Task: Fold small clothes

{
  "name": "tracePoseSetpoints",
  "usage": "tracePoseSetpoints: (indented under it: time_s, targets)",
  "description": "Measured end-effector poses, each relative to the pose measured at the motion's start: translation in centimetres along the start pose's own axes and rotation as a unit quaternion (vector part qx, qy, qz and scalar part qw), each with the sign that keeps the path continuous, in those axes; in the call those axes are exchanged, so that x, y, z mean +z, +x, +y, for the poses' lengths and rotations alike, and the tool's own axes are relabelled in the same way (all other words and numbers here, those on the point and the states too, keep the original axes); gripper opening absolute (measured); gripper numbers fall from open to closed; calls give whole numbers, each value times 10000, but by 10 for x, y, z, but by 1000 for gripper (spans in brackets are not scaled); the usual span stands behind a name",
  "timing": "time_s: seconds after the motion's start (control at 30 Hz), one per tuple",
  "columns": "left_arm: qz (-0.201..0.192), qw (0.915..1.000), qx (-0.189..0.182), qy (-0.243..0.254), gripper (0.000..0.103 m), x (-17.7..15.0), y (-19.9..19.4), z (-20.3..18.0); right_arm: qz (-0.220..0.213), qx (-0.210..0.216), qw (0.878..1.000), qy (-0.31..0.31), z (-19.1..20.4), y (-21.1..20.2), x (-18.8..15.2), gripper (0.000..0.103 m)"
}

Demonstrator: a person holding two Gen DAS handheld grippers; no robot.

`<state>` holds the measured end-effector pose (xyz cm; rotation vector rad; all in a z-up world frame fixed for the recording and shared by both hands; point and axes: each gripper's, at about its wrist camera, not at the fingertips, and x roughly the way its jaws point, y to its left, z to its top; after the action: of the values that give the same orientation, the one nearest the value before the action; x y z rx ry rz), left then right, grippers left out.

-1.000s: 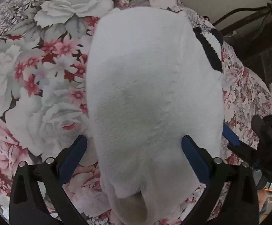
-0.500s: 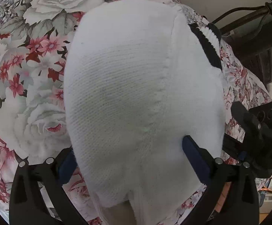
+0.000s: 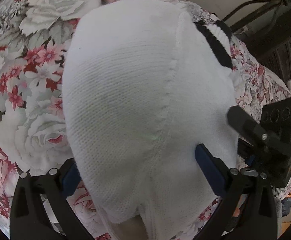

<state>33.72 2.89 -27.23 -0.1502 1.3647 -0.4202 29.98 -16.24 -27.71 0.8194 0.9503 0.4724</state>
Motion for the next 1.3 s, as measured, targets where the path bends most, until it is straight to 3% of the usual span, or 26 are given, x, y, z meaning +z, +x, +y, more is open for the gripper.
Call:
tracePoseSetpoints:
  time_s: [0.2, 0.5, 0.8, 1.07, 1.3]
  targets:
    - [-53, 10000, 17, 79, 99, 0, 2, -5, -319, 383, 9979, 415, -14, -9, 4, 99]
    - [-9, 10000, 41, 39, 99, 1, 7, -4, -95, 12, 9999, 41, -3, 2, 3, 100]
    - [-135, 9998, -30, 162, 99, -1, 4, -8, -20, 253, 9989, 386, 9, 9, 7, 100]
    - [-161, 9999, -17, 24, 99, 1, 9, -5, -46, -550, 9983, -170, 23, 20, -5, 98]
    - [-349, 9991, -64, 213, 93, 0, -2, -10, -178, -384, 9990, 116, 28, 10, -2, 89]
